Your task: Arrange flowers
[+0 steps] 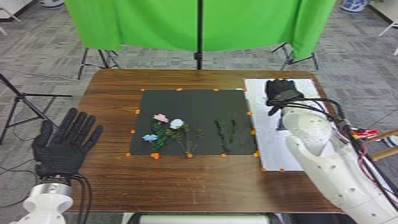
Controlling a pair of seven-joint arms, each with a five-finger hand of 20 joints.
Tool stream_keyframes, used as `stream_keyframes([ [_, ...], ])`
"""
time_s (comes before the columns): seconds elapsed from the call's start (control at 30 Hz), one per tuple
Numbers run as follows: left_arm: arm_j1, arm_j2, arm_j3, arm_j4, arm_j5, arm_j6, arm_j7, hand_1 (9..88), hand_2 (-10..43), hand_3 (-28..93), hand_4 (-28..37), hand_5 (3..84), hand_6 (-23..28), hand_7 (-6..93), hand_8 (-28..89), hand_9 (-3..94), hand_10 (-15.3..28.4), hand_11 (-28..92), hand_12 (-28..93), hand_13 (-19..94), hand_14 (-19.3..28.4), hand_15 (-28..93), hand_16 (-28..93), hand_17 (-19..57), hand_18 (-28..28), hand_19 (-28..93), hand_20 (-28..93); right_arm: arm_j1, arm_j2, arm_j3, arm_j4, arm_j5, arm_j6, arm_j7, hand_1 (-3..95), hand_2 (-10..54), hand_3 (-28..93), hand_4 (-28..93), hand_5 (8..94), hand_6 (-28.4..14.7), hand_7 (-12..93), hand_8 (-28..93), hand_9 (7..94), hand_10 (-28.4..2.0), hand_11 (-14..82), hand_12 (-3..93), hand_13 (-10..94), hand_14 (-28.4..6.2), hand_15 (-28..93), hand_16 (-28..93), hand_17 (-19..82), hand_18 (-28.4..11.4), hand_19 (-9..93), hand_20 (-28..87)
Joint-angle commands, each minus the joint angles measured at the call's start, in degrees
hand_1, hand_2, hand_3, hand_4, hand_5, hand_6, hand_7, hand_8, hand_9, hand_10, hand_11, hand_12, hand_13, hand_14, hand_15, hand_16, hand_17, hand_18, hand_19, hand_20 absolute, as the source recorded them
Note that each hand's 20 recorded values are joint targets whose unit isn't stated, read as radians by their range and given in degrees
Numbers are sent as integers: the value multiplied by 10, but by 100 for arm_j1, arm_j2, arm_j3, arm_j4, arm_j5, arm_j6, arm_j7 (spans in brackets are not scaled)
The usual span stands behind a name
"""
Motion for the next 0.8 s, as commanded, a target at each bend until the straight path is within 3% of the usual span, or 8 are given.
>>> stream_keyframes([
  [0.03,-36,-99,9,92,72,-39,-192,248,131,714,-283,436,81,111,-77,378,144,149,136,287,146,316,-21,-39,147,285,167,194,-548,-533,-668,-177,-278,-528,621,-95,674,-283,740,-2,353,90,851,-97,143,487,685,-86,534,475,348,-221,822,439],
  [0.13,-33,-82,10,69,99,91,-209,249,131,715,-283,436,82,111,-77,375,143,149,135,286,144,315,-22,-38,146,281,166,215,-652,-857,-715,-171,-312,-521,610,-95,687,-283,736,1,353,105,847,-93,145,485,684,-88,536,474,349,-224,827,435],
  [0.2,-44,-62,35,62,-19,185,-186,248,131,717,-283,436,82,111,-77,374,143,150,134,285,144,315,-22,-37,145,280,166,182,-729,-986,-726,-147,-452,-497,604,-95,693,-283,732,3,356,112,845,-92,146,485,684,-87,538,473,349,-225,830,432],
  [0.37,-72,-59,35,78,29,217,-287,245,129,722,-283,437,82,111,-77,372,143,152,132,284,143,316,-24,-37,143,278,168,100,-1025,-1262,-755,-10,-799,-113,601,-95,693,-283,726,4,358,119,841,-91,147,483,683,-87,541,470,351,-227,837,429],
  [0.6,-103,-45,33,67,-19,324,-364,244,129,724,-283,439,83,112,-78,370,142,154,129,281,141,318,-27,-35,140,273,169,103,-1319,-1454,-767,-52,-728,72,601,-95,695,-283,726,0,356,127,838,-95,148,477,680,-89,547,466,354,-233,847,421],
  [0.7,-104,-49,51,52,-64,506,-424,245,130,723,-283,440,83,112,-78,369,142,156,128,280,140,320,-28,-35,140,272,170,69,-1329,-1506,-796,-60,-609,171,601,-95,693,-283,726,-1,354,128,837,-97,149,477,679,-91,550,465,352,-236,850,419],
  [0.8,-72,-56,51,52,-114,538,-404,245,130,724,-283,439,83,112,-79,369,143,158,127,280,139,321,-29,-35,140,272,171,31,-1356,-1536,-847,-58,-604,158,599,-95,693,-283,726,-4,348,125,836,-98,146,469,678,-94,552,461,351,-237,852,417],
])
